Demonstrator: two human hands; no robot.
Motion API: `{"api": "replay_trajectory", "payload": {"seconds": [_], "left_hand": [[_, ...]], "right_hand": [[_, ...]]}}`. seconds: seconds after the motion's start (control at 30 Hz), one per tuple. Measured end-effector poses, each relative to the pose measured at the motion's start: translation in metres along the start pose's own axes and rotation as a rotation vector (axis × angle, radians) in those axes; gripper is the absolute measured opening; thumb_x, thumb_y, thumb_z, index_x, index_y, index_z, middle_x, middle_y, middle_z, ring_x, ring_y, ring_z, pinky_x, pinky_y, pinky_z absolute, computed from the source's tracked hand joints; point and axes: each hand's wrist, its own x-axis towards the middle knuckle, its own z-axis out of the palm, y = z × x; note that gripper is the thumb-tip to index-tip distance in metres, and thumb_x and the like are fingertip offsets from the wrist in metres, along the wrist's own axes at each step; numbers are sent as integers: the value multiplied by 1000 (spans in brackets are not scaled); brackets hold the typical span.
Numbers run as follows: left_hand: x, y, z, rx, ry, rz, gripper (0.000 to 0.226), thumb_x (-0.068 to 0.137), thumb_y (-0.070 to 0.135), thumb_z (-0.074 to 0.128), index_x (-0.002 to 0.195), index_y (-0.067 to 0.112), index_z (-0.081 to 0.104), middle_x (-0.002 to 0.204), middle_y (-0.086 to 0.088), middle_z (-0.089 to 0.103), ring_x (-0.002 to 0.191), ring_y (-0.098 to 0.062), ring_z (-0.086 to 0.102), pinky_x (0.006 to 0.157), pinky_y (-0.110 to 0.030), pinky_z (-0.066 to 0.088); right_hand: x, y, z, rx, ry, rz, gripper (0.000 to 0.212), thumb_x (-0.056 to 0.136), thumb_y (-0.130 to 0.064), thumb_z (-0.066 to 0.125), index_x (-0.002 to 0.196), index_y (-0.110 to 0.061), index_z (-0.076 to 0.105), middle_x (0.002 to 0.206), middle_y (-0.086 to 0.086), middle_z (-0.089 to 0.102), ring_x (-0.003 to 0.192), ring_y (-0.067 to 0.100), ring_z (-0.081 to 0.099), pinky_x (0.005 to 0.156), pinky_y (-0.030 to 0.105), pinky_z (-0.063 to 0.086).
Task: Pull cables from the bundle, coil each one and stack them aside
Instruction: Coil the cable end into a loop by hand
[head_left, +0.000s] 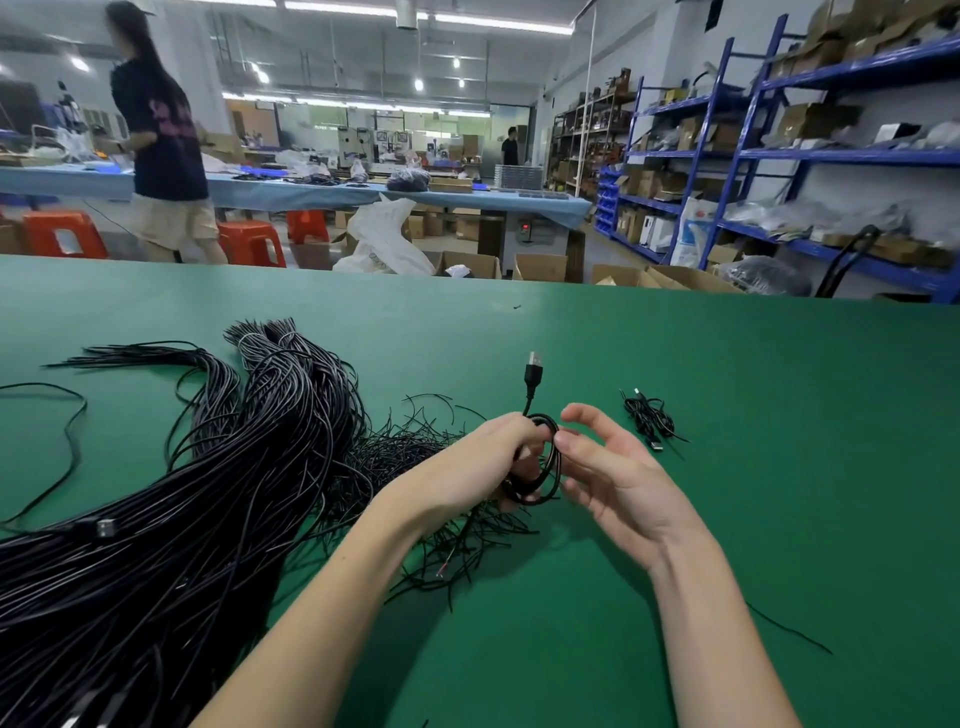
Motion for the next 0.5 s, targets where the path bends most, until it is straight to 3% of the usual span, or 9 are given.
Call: {"api": "replay_trajectory", "payload": {"seconds": [0.1,0.2,0.33,0.5], "left_hand": [[-7,0,-1,193,-45,60,39,72,48,67,93,21,47,74,11,46,70,-11,48,62,-26,41],[-8,-3,0,474,2,135,51,78,50,80,97,16,46,77,12,43,65,-5,39,63,-21,38],[-6,-4,1,648,38,168,38,95,45,63,104,11,47,85,8,52,72,-10,46,70,-27,44],[-5,-5,3,743,7,113,31,103,39,48,111,10,46,96,-8,65,89,-26,64,84,-43,52]], "right_hand": [[0,-1,-1,-31,4,-4,22,72,-17,81,88,-30,74,95,-1,75,74,8,70,54,17,51],[2,-1,-1,-84,-9,-22,30,72,-13,86,95,-24,71,93,0,74,73,11,70,55,18,52],[4,-4,-2,-115,-7,-44,35,71,-13,79,103,-16,67,92,4,74,77,14,70,66,22,57],[4,-11,-3,-360,12,-2,27,87,-7,74,112,-16,68,99,2,77,92,12,72,86,27,59]]}}
